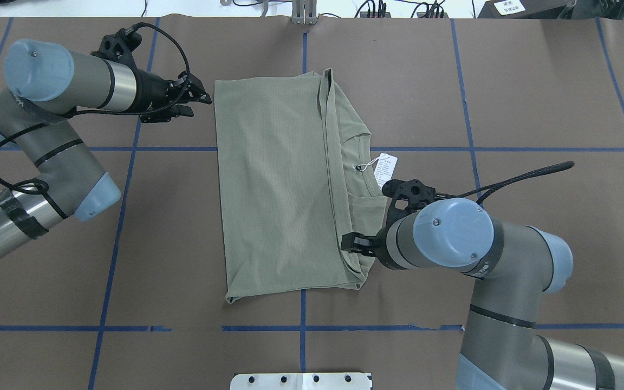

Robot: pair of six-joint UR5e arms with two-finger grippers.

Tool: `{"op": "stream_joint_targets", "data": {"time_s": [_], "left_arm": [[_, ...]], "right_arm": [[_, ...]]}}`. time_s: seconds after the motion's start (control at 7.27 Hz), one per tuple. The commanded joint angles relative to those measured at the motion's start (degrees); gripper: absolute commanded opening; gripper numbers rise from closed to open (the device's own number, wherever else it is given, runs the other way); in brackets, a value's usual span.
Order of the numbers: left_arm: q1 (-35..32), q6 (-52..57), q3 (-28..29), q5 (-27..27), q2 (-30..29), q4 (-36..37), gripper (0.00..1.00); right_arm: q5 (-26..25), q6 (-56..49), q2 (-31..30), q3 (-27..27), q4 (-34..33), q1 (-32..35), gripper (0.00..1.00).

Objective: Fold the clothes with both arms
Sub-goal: 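Move the right gripper to the folded shirt's edge nearest it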

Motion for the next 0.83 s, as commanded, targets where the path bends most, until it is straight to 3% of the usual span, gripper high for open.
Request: {"op": "stream_joint_targets", "data": {"time_s": [0.0, 0.14, 0.28, 0.69], "left_arm": [[0.1, 0.1, -0.7, -0.3, 1.3, 0.1, 0.58], [0.1, 0.1, -0.6, -0.3, 1.4, 0.1, 0.58], [0.1, 0.3, -0.5, -0.3, 1.4, 0.1, 0.58], [0.1, 0.4, -0.5, -0.3, 1.5, 0.2, 0.58]], "right_arm": [[0.0, -26.0, 2.9, -1.6, -2.8, -1.3, 0.89], [-0.1, -32.4, 3.2, -1.8, -4.8, -1.8, 0.74], [-0.8, -40.1, 3.3, -2.5, -4.8, -2.2, 0.70], [-3.0, -42.4, 4.5, -3.9, -4.7, -4.3, 0.63]]}}
